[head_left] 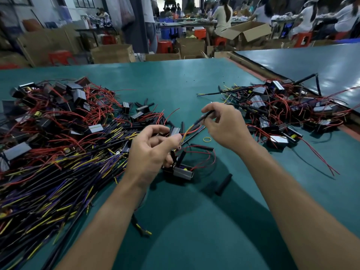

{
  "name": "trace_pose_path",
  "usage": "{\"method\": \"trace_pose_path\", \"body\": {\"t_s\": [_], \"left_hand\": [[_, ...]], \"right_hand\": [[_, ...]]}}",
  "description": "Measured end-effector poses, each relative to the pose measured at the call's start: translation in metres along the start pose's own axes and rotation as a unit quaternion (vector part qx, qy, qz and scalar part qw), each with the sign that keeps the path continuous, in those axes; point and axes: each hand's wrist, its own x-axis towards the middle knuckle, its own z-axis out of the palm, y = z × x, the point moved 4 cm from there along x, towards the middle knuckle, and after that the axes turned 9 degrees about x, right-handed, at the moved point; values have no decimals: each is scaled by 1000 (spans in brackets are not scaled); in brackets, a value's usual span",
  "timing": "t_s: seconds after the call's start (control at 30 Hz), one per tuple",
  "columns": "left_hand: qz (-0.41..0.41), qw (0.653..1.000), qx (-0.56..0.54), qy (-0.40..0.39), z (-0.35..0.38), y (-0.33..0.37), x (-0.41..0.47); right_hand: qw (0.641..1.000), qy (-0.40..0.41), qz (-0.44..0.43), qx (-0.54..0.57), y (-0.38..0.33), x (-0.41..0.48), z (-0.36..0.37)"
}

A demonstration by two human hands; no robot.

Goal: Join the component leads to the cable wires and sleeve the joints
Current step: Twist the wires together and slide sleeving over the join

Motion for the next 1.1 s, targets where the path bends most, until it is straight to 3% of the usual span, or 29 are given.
{"method": "trace_pose_path", "body": {"t_s": [0.1, 0.27, 0.47, 0.67, 1.1], "left_hand": [[-3, 1000, -4, -12, 0, 1, -1], [-2, 999, 31, -4, 2, 0, -2], [0, 998, 62, 7, 0, -11, 6], [-16, 1000, 18, -5, -1, -17, 7], [26, 994, 110, -9, 2, -19, 9]], "right_hand": [[989, 7, 40, 140, -1, 5, -3], [959, -34, 85, 269, -9, -2, 2], [958, -56, 45, 277, -23, -8, 10], [951, -82, 77, 287, -27, -14, 11], [947, -97, 76, 296, -29, -14, 18]]}}
